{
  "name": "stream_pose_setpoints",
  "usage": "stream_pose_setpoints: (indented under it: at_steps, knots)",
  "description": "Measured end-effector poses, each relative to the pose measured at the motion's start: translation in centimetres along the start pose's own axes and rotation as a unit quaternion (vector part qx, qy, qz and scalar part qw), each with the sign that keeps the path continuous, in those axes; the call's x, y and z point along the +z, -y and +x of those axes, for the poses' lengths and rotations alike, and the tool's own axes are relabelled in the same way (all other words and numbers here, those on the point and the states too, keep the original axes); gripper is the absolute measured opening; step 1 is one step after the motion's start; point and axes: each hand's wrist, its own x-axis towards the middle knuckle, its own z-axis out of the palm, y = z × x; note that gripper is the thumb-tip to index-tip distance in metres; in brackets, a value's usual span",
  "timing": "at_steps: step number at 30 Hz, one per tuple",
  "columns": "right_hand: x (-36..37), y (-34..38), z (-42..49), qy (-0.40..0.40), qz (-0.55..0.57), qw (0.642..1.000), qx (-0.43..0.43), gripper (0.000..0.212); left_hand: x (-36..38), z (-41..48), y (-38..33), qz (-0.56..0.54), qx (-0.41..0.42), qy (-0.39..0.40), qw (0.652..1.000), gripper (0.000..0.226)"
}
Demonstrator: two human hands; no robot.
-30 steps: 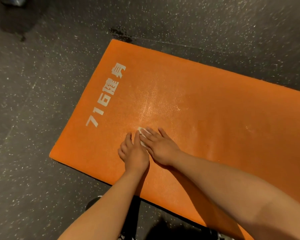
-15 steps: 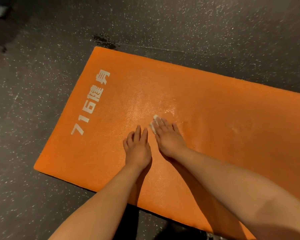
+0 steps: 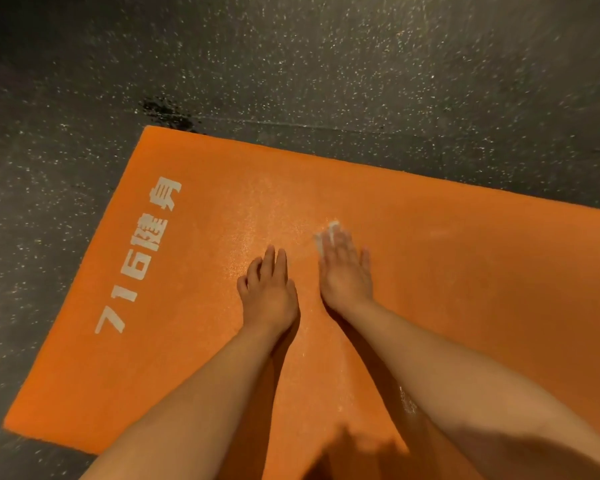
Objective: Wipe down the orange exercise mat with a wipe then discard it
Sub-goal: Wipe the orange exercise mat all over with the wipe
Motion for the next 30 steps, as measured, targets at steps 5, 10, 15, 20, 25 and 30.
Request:
stream_pose_setpoints:
  at_steps: [5, 10, 15, 20, 25, 30]
  knots:
    - [0.1, 2.2, 1.3, 0.004, 0.057, 0.998, 0.015, 0.058, 0.3, 0.0, 0.5, -0.013, 0.006, 0.004, 1.0, 0.061]
    - [0.4, 3.1, 1.0, 0.045, -0.002, 0.989, -0.143, 0.058, -0.1, 0.5, 1.3, -0.017, 0.006, 0.022, 1.0, 0.065]
    - [-0.8, -0.7, 1.4, -0.02, 0.019, 0.993, 0.112, 0.07, -0.4, 0.4, 1.1, -0.005, 0.003, 0.03, 1.0, 0.065]
    - [-0.4, 3.9, 1.1, 0.032, 0.047, 0.998, -0.014, 0.065, -1.5, 0.8, 0.5, -0.024, -0.002, 0.03, 0.999, 0.063]
    - [0.0, 3.2, 2.2, 0.031, -0.009, 0.997, -0.075, 0.062, -2.7, 2.4, 1.0, 0.002, 0.019, 0.017, 1.0, 0.06]
    - [-1.7, 0.9, 4.7, -0.033, 0.056, 0.987, 0.147, 0.062, -3.1, 5.1, 1.0, 0.032, 0.015, 0.019, 0.999, 0.06]
